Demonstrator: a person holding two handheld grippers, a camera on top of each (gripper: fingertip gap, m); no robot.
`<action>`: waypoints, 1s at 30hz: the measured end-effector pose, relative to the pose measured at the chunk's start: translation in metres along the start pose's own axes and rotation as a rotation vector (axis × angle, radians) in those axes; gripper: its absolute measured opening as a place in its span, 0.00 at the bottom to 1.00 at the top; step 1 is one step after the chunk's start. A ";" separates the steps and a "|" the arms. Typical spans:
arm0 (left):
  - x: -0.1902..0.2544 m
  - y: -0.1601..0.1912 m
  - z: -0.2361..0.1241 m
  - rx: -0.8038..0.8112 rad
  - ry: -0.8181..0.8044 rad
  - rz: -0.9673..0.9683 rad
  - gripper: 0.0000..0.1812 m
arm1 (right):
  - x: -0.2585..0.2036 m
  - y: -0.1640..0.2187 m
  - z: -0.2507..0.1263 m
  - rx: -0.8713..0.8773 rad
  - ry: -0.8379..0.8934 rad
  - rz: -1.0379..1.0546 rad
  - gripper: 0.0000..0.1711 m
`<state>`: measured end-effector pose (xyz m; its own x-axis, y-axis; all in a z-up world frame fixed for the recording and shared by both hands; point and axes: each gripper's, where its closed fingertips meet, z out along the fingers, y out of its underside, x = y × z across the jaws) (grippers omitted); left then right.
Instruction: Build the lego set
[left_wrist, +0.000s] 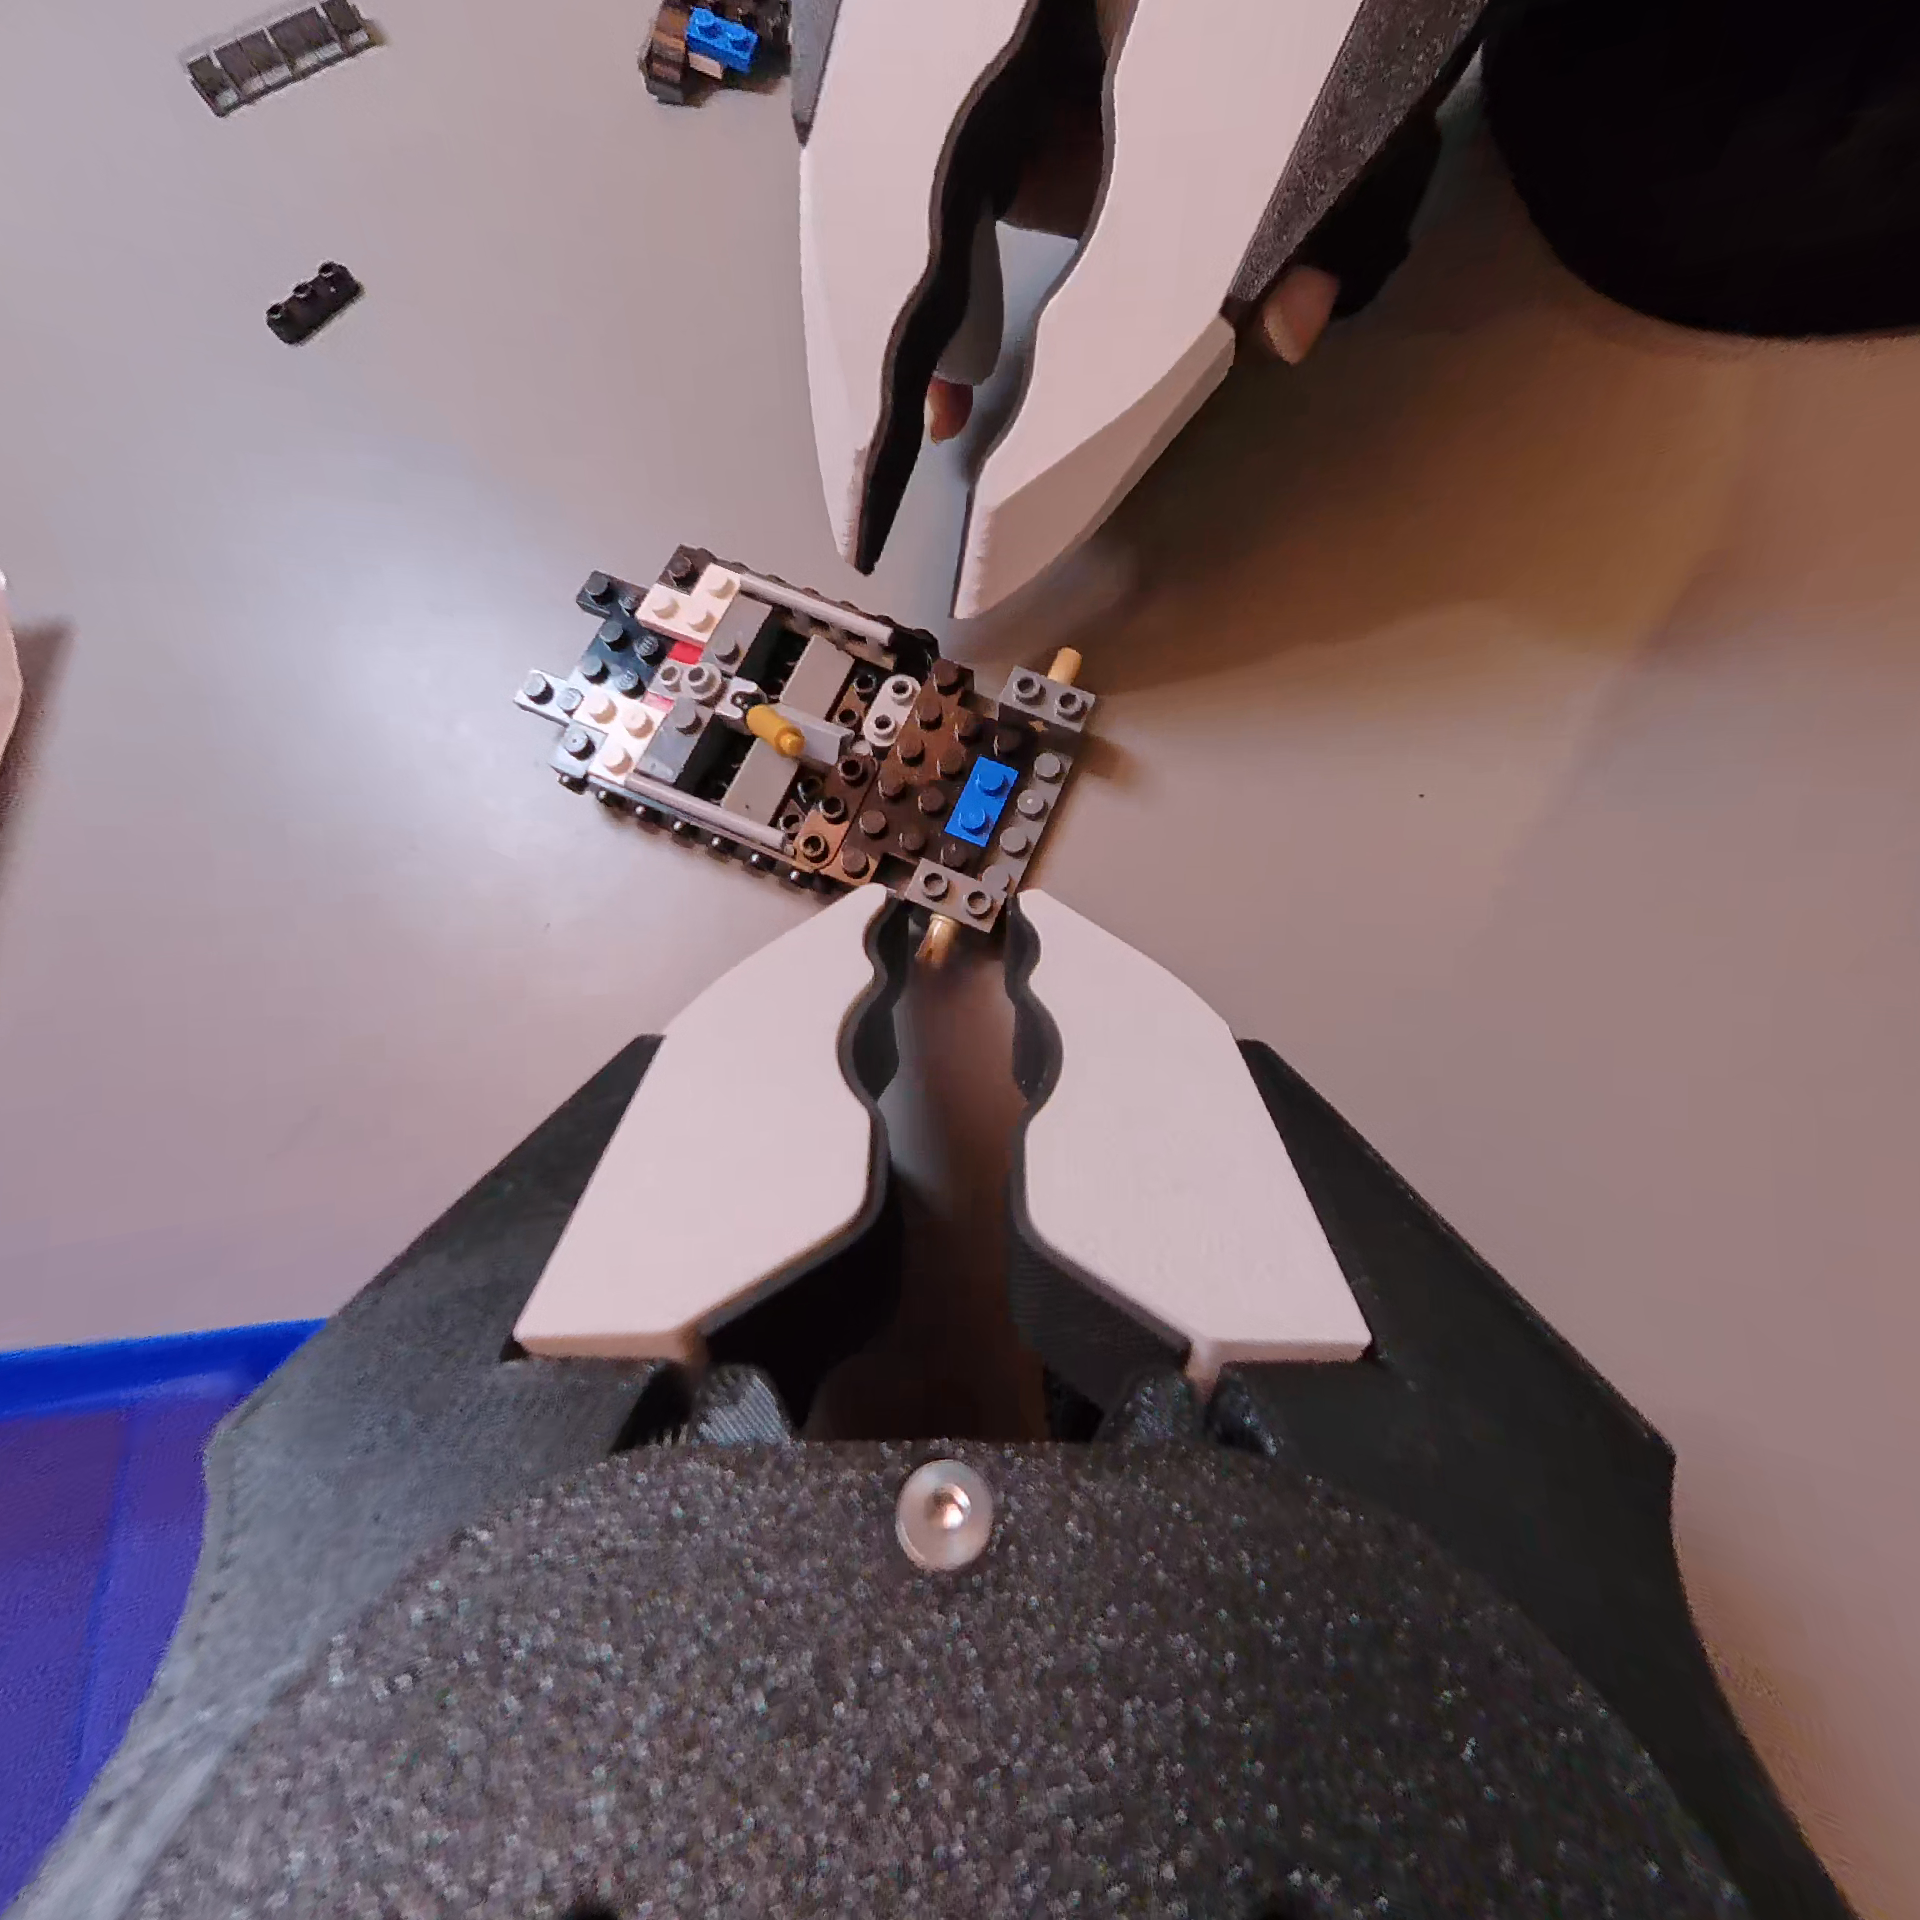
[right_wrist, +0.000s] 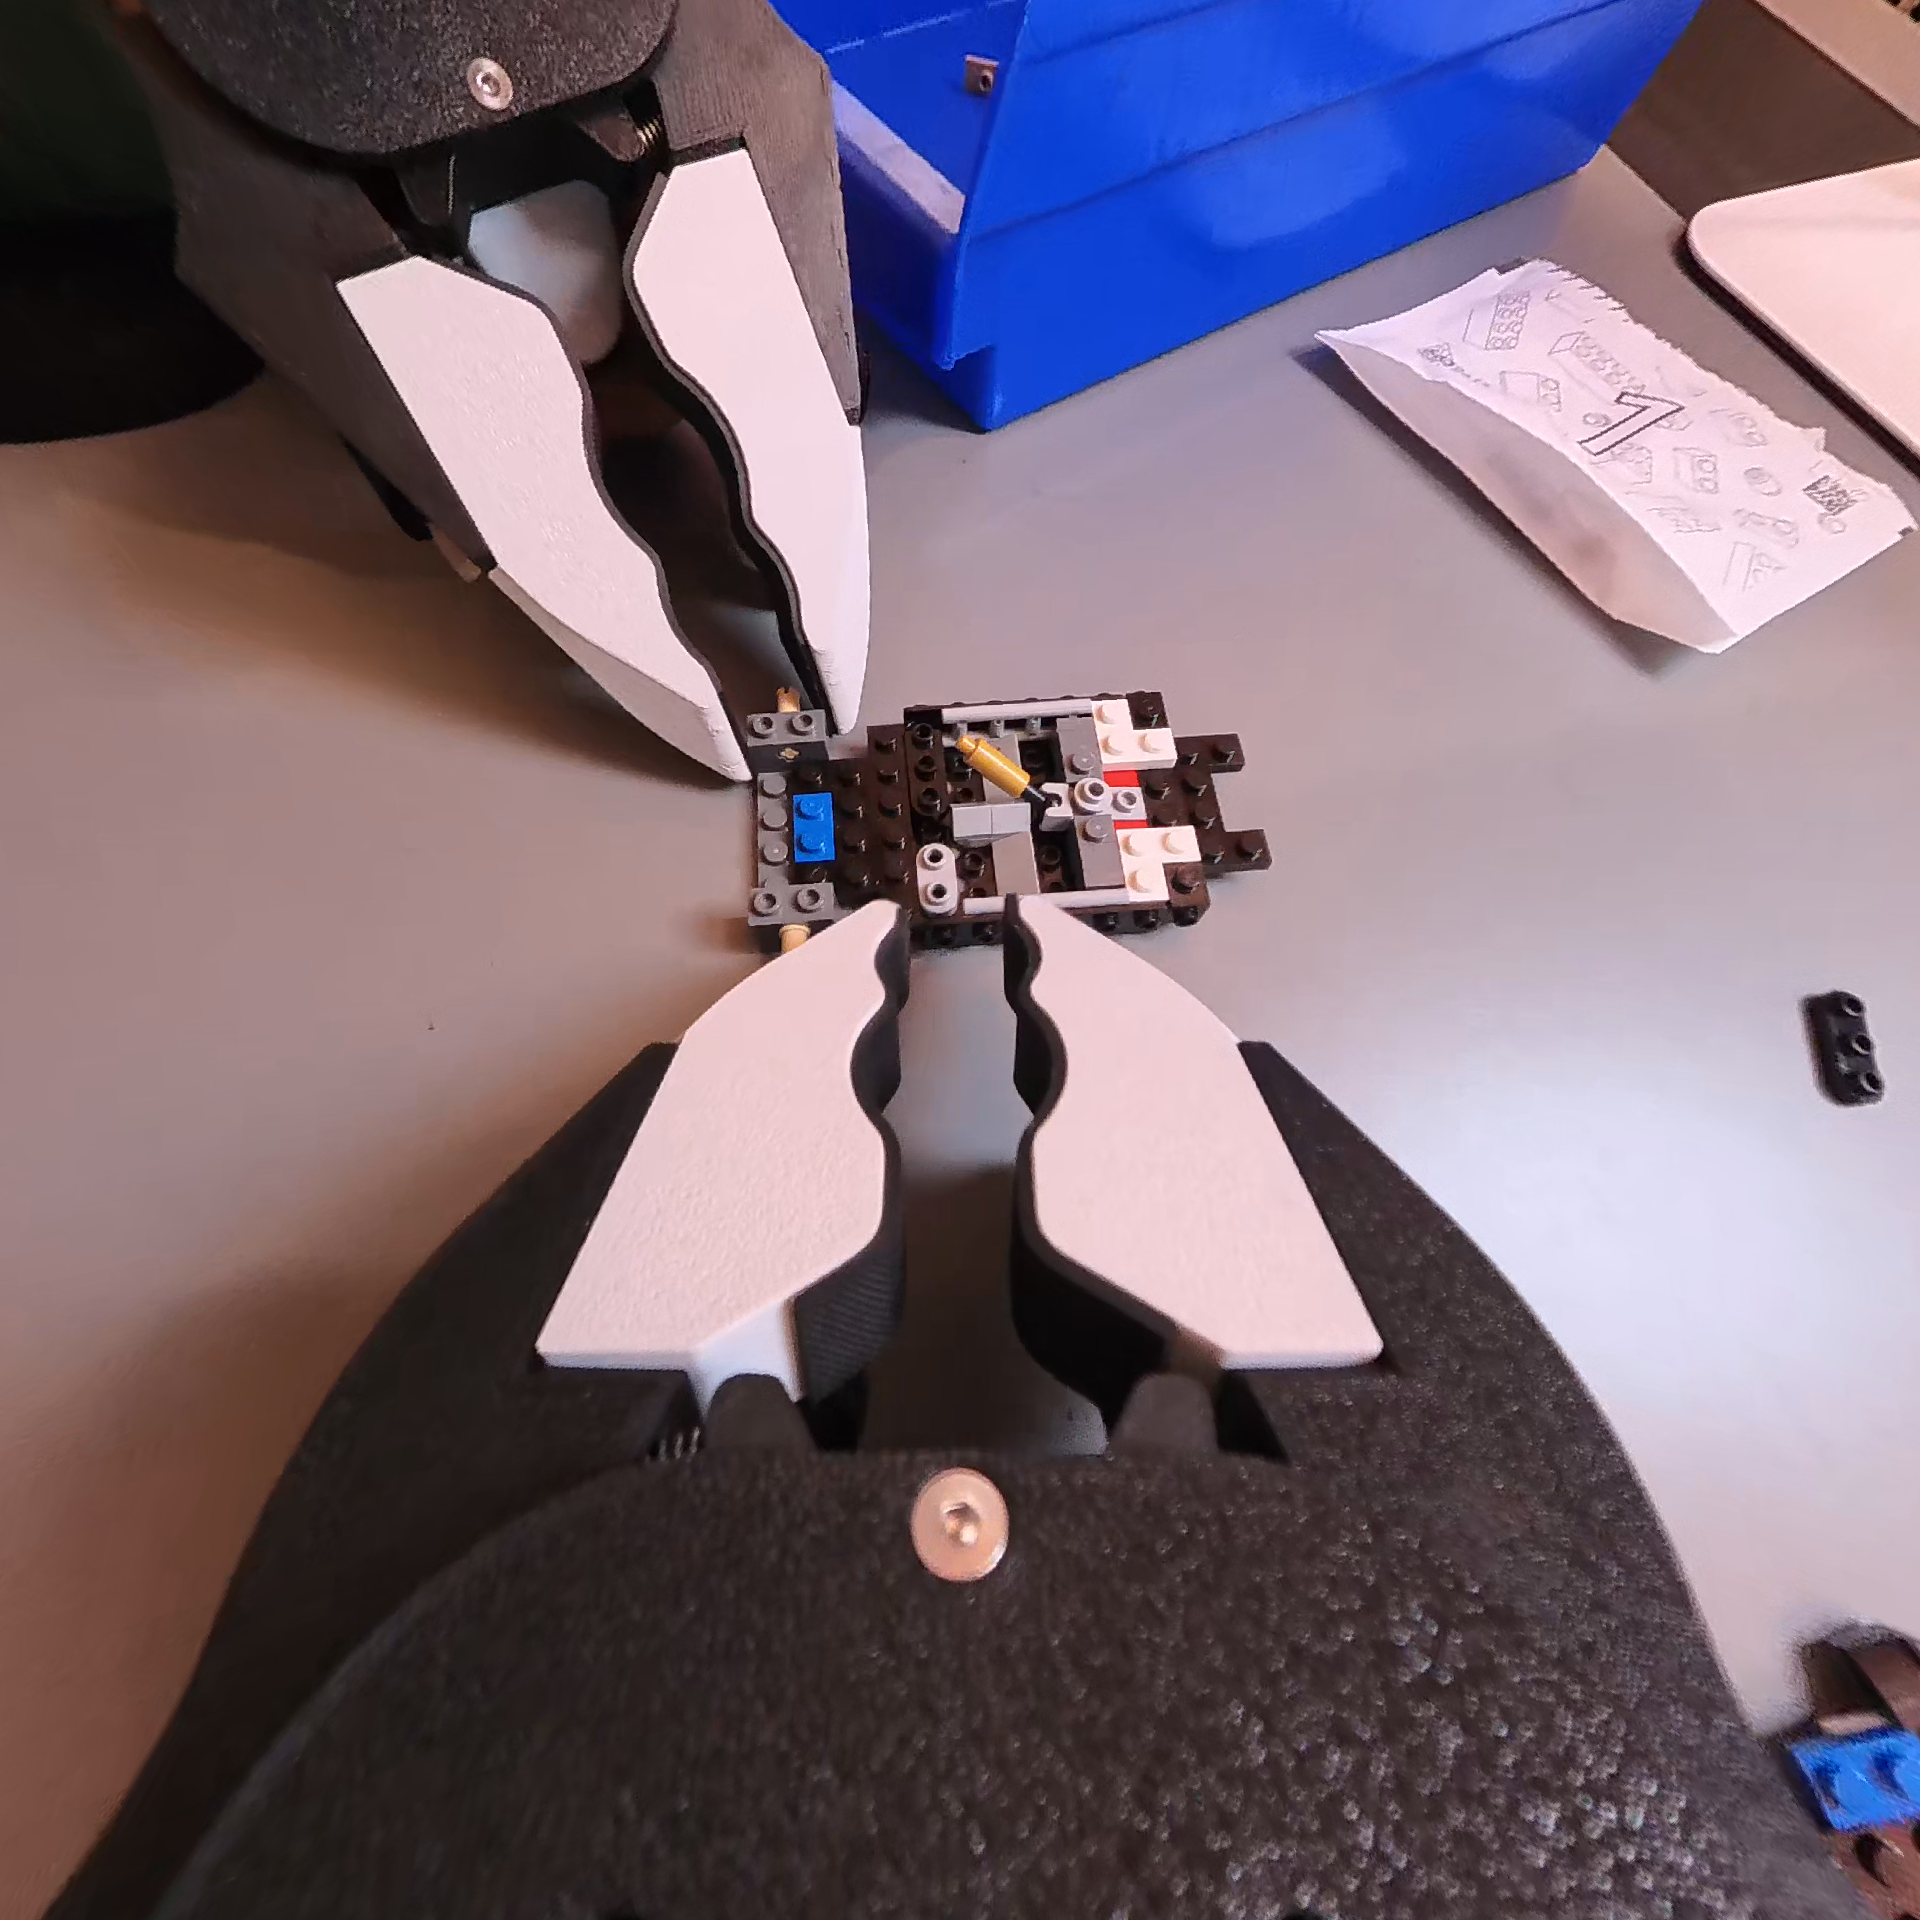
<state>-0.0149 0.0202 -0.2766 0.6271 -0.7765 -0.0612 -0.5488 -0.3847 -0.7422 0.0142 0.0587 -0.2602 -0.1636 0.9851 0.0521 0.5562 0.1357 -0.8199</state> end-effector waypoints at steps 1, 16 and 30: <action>0.000 0.000 0.000 -0.004 0.000 0.001 0.09 | 0.000 0.000 0.000 0.002 -0.001 0.006 0.10; 0.011 0.001 -0.002 -0.026 0.038 0.066 0.09 | -0.001 -0.014 0.005 0.001 -0.030 0.024 0.10; 0.018 -0.002 -0.002 -0.021 0.048 0.089 0.12 | -0.002 -0.016 0.007 -0.142 -0.074 -0.087 0.10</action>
<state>-0.0035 0.0057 -0.2747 0.5482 -0.8310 -0.0943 -0.6132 -0.3227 -0.7210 -0.0003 0.0536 -0.2517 -0.2724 0.9594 0.0726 0.6464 0.2384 -0.7248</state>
